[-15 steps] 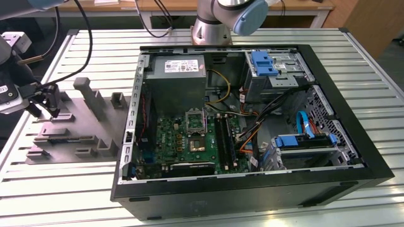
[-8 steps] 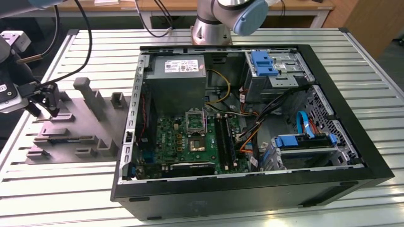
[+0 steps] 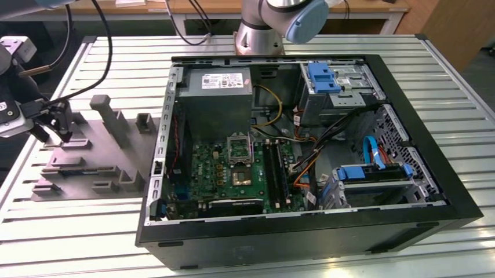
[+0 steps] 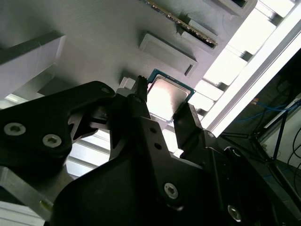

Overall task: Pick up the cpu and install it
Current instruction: 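Pick up the cpu and move it towards the insertion slot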

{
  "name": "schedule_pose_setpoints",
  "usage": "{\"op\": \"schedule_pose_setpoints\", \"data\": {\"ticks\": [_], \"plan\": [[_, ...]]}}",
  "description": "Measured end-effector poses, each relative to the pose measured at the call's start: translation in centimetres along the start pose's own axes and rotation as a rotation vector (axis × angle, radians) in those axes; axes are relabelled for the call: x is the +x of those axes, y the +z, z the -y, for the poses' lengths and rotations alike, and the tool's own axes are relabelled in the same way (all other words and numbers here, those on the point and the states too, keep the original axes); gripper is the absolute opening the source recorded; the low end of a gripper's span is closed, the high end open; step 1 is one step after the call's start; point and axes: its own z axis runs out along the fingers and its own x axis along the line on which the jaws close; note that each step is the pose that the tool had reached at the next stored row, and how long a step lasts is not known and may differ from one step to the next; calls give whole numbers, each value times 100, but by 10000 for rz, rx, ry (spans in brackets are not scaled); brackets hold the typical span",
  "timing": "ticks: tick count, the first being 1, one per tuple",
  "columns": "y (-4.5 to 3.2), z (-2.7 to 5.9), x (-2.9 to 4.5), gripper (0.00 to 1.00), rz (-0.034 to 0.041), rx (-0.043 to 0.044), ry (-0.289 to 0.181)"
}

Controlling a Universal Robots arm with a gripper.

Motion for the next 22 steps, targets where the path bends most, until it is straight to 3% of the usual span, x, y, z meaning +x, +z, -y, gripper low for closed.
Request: {"op": "schedule_pose_setpoints", "data": {"ticks": [22], "plan": [[-74, -3, 0, 47, 1, 0, 0]]}}
